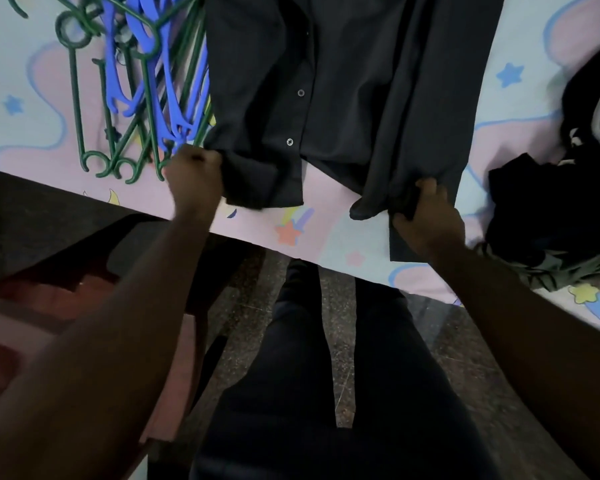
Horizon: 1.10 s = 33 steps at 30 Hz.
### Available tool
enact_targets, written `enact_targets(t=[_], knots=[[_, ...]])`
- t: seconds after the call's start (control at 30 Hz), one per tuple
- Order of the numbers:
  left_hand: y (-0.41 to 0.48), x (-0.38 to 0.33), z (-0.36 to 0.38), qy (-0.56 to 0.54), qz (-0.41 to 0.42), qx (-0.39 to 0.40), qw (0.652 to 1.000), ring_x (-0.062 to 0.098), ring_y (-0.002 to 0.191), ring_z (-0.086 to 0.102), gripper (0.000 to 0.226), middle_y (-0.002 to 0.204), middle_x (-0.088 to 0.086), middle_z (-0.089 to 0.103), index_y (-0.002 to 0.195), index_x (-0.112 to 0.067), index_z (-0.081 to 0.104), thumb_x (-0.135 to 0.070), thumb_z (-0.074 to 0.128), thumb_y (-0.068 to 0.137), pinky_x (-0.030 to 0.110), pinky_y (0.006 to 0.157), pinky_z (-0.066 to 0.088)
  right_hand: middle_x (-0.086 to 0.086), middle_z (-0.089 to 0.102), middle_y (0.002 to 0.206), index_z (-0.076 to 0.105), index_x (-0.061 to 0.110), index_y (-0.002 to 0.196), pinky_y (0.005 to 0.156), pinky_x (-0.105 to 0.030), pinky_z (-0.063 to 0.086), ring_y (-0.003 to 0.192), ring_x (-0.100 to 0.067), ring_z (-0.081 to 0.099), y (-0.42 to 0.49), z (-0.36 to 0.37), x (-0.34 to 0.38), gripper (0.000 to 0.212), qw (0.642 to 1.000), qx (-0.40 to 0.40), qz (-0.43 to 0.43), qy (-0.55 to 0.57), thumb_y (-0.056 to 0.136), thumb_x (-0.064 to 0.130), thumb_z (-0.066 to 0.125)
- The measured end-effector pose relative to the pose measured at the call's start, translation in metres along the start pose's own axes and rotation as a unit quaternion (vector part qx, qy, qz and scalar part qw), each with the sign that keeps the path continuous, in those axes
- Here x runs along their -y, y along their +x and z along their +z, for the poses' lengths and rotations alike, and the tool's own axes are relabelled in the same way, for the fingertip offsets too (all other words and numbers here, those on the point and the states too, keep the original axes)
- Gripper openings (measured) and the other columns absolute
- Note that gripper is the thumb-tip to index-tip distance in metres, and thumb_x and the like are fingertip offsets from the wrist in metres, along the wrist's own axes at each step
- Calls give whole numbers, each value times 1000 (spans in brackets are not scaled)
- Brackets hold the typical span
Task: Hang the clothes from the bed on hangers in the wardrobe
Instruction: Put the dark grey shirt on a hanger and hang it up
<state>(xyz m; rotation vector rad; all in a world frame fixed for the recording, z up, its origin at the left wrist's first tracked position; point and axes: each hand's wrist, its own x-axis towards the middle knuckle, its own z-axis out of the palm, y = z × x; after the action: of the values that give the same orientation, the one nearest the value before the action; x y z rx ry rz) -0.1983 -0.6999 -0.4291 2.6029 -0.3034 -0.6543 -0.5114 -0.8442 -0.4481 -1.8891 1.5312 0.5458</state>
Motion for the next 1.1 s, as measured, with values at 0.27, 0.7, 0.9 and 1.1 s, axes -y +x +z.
enact_targets(t=[0.27, 0.7, 0.9, 1.1], knots=[[-34, -20, -33, -146, 102, -155, 972, 8, 79, 53, 13, 93, -2, 55, 99, -9, 51, -13, 49, 87, 18, 73, 45, -13, 68, 83, 67, 9, 85, 77, -42, 54, 80, -28, 66, 29, -52, -59, 26, 971, -176, 64, 149, 77, 27, 50], [-57, -1, 53, 89, -166, 10, 982, 36, 127, 41, 76, 139, 15, 36, 136, -5, 36, -30, 77, 77, 46, 98, 41, -18, 31, 150, 24, 9, 152, 108, -35, 29, 136, -31, 33, -27, 8, -16, 85, 986, -60, 70, 137, 81, 13, 71], [-33, 4, 45, -69, -134, -11, 988, 25, 90, 64, 22, 94, 9, 68, 94, -5, 66, -23, 70, 81, 29, 81, 50, -11, 52, 72, 56, 16, 78, 69, -49, 49, 69, -22, 49, 6, -2, -22, 23, 936, -99, 106, 320, 73, 39, 57], [-28, -52, -14, -505, -99, -13, 857, 22, 81, 66, 10, 83, 5, 68, 85, -12, 63, -15, 56, 93, 40, 76, 55, -1, 67, 91, 61, 18, 101, 71, -27, 56, 79, -15, 70, 6, -66, -9, 21, 740, -33, 141, 657, 100, 25, 42]])
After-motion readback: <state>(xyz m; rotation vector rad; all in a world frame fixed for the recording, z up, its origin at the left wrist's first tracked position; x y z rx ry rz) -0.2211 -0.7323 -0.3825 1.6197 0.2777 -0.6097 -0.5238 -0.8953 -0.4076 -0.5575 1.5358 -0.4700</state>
